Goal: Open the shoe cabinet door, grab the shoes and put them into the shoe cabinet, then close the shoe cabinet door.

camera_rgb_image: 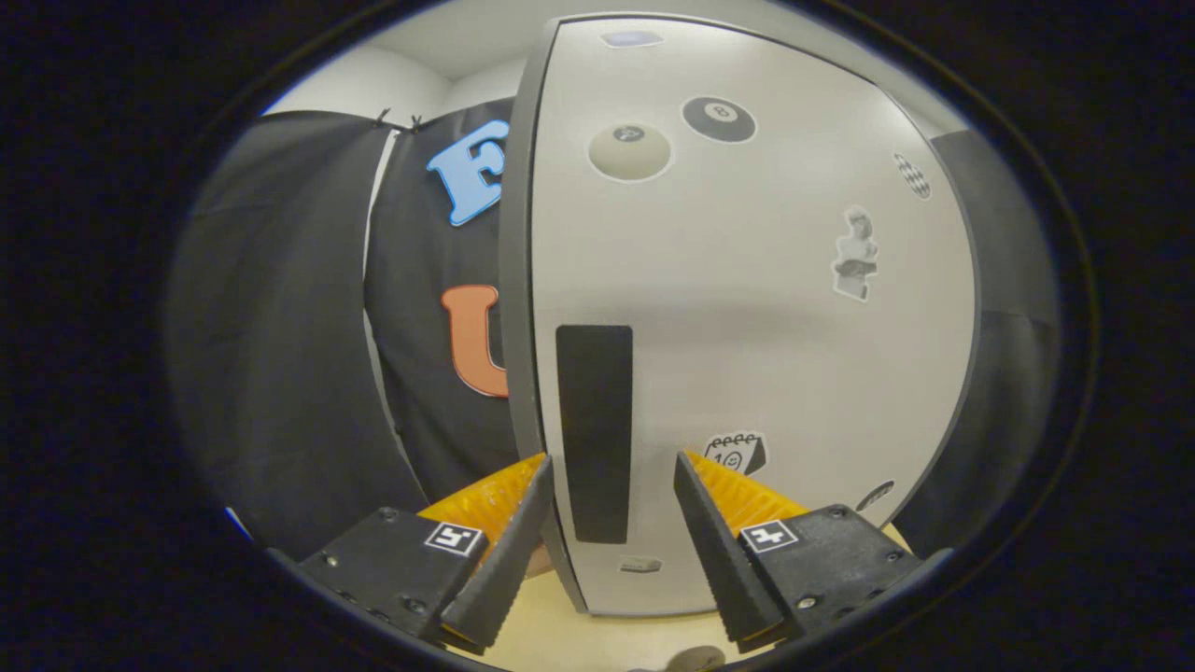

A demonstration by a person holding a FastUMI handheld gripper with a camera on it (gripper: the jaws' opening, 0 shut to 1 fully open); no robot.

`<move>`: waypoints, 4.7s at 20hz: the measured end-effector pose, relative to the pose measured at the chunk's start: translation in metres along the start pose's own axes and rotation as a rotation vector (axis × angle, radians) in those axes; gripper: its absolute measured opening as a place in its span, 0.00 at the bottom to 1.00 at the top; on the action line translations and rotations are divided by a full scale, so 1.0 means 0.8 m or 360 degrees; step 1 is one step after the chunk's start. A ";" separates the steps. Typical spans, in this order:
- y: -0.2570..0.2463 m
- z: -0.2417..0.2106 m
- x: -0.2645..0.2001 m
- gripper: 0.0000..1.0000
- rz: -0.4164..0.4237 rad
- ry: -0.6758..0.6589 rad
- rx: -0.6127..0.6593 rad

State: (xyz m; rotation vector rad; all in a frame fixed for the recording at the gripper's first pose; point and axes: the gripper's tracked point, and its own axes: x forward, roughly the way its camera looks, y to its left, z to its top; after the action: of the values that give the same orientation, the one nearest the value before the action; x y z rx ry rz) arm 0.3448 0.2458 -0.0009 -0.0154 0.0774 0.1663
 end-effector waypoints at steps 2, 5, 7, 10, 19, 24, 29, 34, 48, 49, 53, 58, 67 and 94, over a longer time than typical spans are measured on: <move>0.003 -0.002 0.007 0.77 -0.0001 0.0013 -0.0016; 0.004 -0.001 0.009 0.58 -0.0048 -0.0014 -0.0007; 0.004 -0.003 0.010 0.40 -0.0068 -0.0008 -0.0047; 0.004 -0.001 0.007 0.38 -0.0061 0.0010 -0.0061; 0.004 -0.012 -0.050 0.31 0.0069 0.0023 -0.0066; -0.019 -0.025 -0.123 0.29 0.0084 0.0013 -0.0066; -0.047 -0.033 -0.191 0.29 0.0079 0.0020 -0.0051; -0.082 -0.039 -0.247 0.29 0.0057 0.0023 -0.0034; -0.222 -0.054 -0.367 0.19 -0.0121 0.0044 0.0034; -0.235 -0.055 -0.375 0.18 -0.0131 0.0048 0.0047; -0.291 -0.060 -0.393 0.10 -0.0213 0.0059 0.0007; -0.366 -0.066 -0.398 0.04 -0.0313 0.0062 -0.0053; -0.415 -0.068 -0.403 0.04 -0.0210 0.0081 0.0072; -0.293 -0.199 -0.494 1.00 -0.0336 0.0131 -0.0040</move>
State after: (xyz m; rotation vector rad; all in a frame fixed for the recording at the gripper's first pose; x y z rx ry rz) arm -0.0169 -0.0537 -0.1264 -0.0556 0.1550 -0.0444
